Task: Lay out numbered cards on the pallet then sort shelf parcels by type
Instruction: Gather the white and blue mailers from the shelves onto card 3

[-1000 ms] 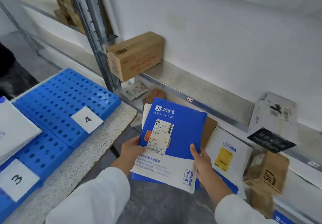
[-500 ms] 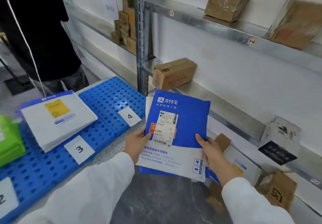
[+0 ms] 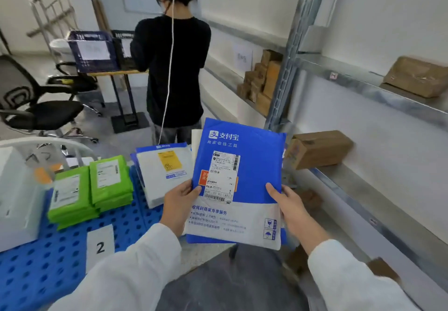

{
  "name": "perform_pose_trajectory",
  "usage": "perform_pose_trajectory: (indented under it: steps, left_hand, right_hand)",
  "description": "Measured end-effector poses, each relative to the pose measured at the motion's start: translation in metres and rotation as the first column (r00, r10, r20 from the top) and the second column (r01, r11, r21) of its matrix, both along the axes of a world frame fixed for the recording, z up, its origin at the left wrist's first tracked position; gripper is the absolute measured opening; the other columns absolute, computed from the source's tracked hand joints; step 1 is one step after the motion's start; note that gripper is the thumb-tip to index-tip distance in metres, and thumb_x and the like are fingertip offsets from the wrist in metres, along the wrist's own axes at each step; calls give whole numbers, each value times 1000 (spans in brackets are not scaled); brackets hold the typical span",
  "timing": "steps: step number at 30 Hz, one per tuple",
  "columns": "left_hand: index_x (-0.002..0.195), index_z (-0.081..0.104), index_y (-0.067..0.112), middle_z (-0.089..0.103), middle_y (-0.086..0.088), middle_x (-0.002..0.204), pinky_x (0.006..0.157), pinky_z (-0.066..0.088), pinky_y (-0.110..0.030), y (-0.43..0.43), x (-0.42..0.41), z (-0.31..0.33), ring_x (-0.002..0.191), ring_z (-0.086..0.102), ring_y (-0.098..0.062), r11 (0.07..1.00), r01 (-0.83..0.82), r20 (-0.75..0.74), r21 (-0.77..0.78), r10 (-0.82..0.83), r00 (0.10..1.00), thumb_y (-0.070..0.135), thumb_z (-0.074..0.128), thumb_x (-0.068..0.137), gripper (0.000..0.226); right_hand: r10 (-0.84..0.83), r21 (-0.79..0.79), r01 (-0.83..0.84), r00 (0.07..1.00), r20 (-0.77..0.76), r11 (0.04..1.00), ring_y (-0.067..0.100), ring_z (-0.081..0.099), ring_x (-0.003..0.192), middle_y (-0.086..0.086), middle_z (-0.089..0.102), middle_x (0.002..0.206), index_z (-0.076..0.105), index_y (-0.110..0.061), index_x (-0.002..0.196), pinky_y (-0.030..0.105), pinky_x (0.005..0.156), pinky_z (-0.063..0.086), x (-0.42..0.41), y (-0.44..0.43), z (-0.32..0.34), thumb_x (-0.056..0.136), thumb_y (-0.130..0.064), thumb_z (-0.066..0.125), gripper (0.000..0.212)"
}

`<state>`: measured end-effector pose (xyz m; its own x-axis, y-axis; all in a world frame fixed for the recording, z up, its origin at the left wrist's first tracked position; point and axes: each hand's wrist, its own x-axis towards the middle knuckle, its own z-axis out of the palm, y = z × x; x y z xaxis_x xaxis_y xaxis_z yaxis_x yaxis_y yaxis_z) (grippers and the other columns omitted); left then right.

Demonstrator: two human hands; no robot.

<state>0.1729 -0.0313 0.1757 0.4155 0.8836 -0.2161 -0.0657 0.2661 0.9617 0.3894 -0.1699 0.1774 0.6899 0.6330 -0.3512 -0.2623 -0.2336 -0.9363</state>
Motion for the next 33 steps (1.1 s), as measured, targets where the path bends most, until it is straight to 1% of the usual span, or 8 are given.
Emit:
perform_pose_trajectory:
  steps: [3, 6, 8, 11, 18, 23, 27, 33]
  left_hand:
    - [96, 68, 25, 74, 8, 88, 59, 57, -25, 21, -23, -1, 77, 72, -11, 995, -98, -10, -10, 98, 995, 9, 64, 91, 17]
    - [102, 69, 22, 75, 1, 94, 68, 59, -35, 40, -35, -5, 83, 72, -19, 984, -178, -25, -26, 177, 984, 10, 64, 91, 18]
    - [105, 69, 20, 75, 0, 95, 73, 59, -40, 54, -38, -8, 85, 72, -22, 974, -223, -42, -42, 221, 974, 9, 64, 91, 19]
    - [107, 68, 19, 75, 0, 96, 72, 59, -38, 76, -36, -15, 87, 72, -23, 955, -285, -59, -77, 281, 958, 7, 64, 90, 21]
    - [109, 66, 17, 74, 1, 91, 62, 59, -33, 128, -12, -20, 80, 72, -20, 904, -410, -107, -121, 399, 911, 5, 65, 89, 23]
    - [87, 64, 23, 72, 1, 83, 61, 58, -34, 162, 1, -21, 76, 71, -21, 861, -498, -152, -98, 482, 863, 3, 65, 89, 19]
    - [91, 64, 20, 72, -2, 83, 61, 57, -35, 187, 8, -29, 76, 71, -25, 831, -551, -212, -71, 528, 823, 4, 66, 88, 17]
    - [83, 65, 24, 73, -3, 79, 61, 58, -36, 213, 20, -51, 72, 71, -24, 807, -586, -286, -78, 545, 788, 3, 67, 87, 21]
  right_hand:
    - [85, -26, -84, 996, 16, 996, 26, 73, 86, 2, 73, 101, 62, -17, 105, 45, 79, 59, -12, 42, -3, 81, -37, 74, 33]
    - [152, -43, -150, 988, 39, 988, 23, 72, 87, 0, 73, 103, 62, -22, 104, 46, 84, 57, -16, 78, -9, 79, -42, 75, 34]
    - [206, -60, -204, 978, 30, 977, 22, 72, 88, -1, 72, 103, 62, -20, 109, 43, 80, 58, -16, 102, -13, 80, -43, 74, 39]
    - [266, -47, -265, 964, 15, 963, 18, 71, 83, -3, 71, 100, 60, -21, 107, 29, 60, 54, -11, 135, -13, 85, -38, 70, 30]
    - [393, -56, -393, 919, -8, 918, 16, 69, 84, -3, 69, 100, 59, -17, 114, 25, 59, 52, 21, 220, -21, 87, -35, 69, 34]
    - [505, -83, -503, 863, -2, 860, 16, 67, 84, 0, 68, 101, 57, -15, 117, 26, 58, 51, 35, 280, -28, 88, -37, 67, 38]
    - [561, -109, -560, 827, -24, 821, 18, 67, 91, 3, 67, 113, 58, -15, 117, 27, 62, 51, 43, 316, -48, 87, -39, 67, 39]
    - [628, -158, -629, 776, -62, 762, 12, 66, 87, -1, 67, 103, 58, -12, 116, 23, 60, 49, 57, 353, -78, 89, -35, 66, 37]
